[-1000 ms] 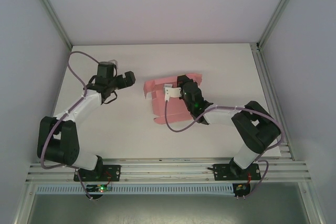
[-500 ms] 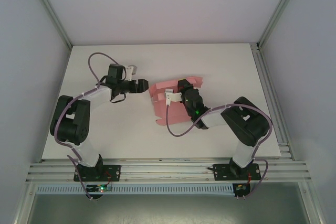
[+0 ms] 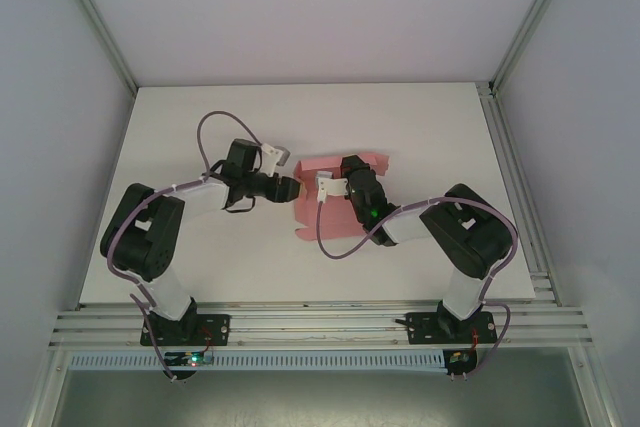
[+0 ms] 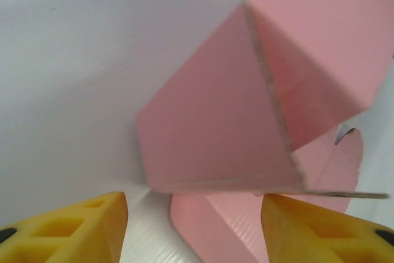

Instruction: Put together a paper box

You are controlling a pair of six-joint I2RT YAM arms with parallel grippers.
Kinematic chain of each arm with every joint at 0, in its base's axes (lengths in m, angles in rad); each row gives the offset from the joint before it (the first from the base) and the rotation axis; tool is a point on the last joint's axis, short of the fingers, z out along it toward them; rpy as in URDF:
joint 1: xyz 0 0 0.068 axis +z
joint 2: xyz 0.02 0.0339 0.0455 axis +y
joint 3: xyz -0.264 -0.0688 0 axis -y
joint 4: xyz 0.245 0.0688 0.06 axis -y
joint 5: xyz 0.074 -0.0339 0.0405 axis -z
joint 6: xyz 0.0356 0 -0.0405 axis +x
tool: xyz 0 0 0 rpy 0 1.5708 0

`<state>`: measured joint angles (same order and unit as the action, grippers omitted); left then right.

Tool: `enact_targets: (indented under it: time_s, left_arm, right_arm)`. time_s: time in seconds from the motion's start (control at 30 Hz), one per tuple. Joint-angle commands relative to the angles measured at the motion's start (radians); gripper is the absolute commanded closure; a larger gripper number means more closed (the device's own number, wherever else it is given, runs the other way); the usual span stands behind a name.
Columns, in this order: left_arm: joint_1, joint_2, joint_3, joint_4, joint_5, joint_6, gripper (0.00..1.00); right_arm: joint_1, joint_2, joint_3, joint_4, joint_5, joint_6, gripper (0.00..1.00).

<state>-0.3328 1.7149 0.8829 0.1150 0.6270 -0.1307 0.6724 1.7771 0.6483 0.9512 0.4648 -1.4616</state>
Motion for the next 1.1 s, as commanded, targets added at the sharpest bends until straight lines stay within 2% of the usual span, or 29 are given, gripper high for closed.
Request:
enact_targets:
  time_s: [0.0, 0.1, 0.17, 0.23, 0.37, 0.57, 0.6, 0.7, 0.8, 0.9, 1.0, 1.07]
  left_arm:
    - [-0.026, 0.045, 0.059, 0.060, -0.012, 0.048, 0.44]
    - [-0.032, 0.066, 0.079, 0.089, -0.023, 0.045, 0.47]
    - [-0.048, 0.069, 0.074, 0.117, -0.077, 0.047, 0.47]
    - [-0.073, 0.066, 0.067, 0.138, -0.175, 0.049, 0.47]
    - [-0.127, 0.073, 0.039, 0.231, -0.339, 0.005, 0.53]
    - [-0.212, 0.097, 0.014, 0.323, -0.572, 0.023, 0.53]
    - [-0.221, 0.099, 0.029, 0.286, -0.616, 0.026, 0.56]
    - [-0.237, 0.118, 0.075, 0.180, -0.723, -0.003, 0.77]
    - [-0.238, 0.154, 0.085, 0.168, -0.798, -0.056, 0.87]
    - [-0.240, 0.174, 0.096, 0.160, -0.845, -0.102, 0.88]
    - [-0.249, 0.180, 0.081, 0.188, -0.868, -0.090, 0.98]
    - [-0.257, 0.181, 0.072, 0.197, -0.882, -0.081, 1.00]
  right_arm:
    - [0.012, -0.018, 0.017, -0.063, 0.012, 0.033, 1.00]
    - [0.013, -0.013, 0.019, -0.085, 0.017, 0.044, 1.00]
    - [0.015, -0.013, 0.024, -0.101, 0.019, 0.058, 1.00]
    - [0.018, -0.013, 0.036, -0.149, 0.027, 0.078, 1.00]
    - [0.036, -0.003, 0.026, -0.170, 0.039, 0.090, 1.00]
    - [0.055, -0.003, 0.040, -0.235, 0.056, 0.165, 1.00]
    - [0.055, -0.012, 0.043, -0.258, 0.054, 0.184, 1.00]
    - [0.056, -0.051, 0.039, -0.315, 0.032, 0.238, 1.00]
    - [0.058, -0.093, 0.036, -0.376, -0.009, 0.282, 1.00]
    - [0.058, -0.116, 0.043, -0.442, -0.036, 0.318, 1.00]
    - [0.058, -0.117, 0.045, -0.465, -0.036, 0.334, 1.00]
    - [0.058, -0.110, 0.048, -0.473, -0.033, 0.341, 1.00]
